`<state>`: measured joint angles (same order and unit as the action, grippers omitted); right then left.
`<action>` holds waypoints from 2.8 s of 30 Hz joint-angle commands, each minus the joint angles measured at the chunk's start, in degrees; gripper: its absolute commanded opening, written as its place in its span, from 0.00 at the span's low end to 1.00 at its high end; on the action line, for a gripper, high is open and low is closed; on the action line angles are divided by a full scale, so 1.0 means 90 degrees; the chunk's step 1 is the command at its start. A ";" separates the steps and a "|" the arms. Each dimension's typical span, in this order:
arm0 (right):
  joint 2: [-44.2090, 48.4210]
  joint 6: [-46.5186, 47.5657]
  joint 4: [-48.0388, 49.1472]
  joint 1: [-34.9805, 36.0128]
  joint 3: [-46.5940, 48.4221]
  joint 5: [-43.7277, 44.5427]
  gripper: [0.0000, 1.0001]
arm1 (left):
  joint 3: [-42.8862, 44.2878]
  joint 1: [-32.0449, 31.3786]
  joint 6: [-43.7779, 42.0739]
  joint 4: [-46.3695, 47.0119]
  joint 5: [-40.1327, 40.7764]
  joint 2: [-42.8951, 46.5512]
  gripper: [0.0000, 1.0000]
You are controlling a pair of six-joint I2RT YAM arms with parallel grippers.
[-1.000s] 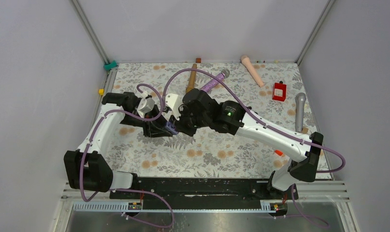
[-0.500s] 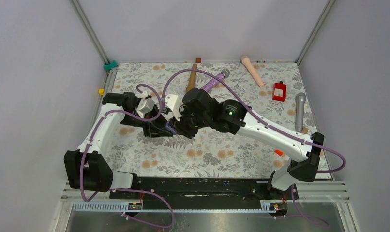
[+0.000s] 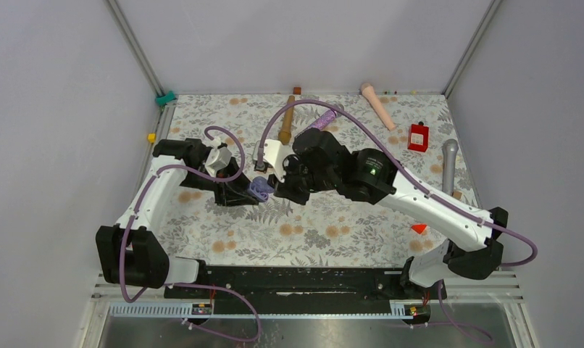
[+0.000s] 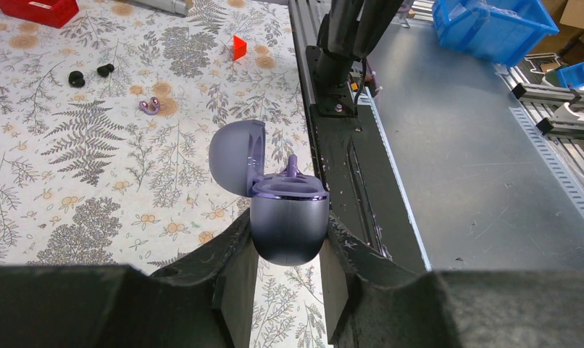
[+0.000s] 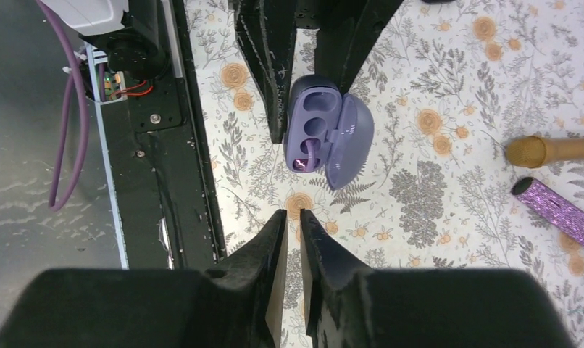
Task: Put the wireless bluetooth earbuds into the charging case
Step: Place the earbud in the charging case, then pick up the earbud from the center of the board.
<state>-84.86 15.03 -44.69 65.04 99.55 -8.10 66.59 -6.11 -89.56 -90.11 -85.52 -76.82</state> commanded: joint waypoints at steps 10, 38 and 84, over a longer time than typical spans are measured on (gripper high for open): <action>-0.0605 -0.0533 0.0593 0.0070 -0.0022 0.0220 0.04 | -0.0027 0.0017 -0.0203 -0.0235 -0.0281 0.0157 0.00; -0.0722 -0.0473 0.1023 0.0070 -0.0468 0.0483 0.00 | 0.0046 0.0016 0.0030 -0.0236 -0.0370 0.0228 0.00; -0.0533 0.1173 0.1916 -0.3136 -0.4447 0.3741 0.25 | -0.0748 0.0931 -0.0580 0.0049 0.0891 0.0909 0.00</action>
<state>-88.33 27.14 -31.88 38.17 59.18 19.16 60.18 1.76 -92.58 -89.95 -75.66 -68.71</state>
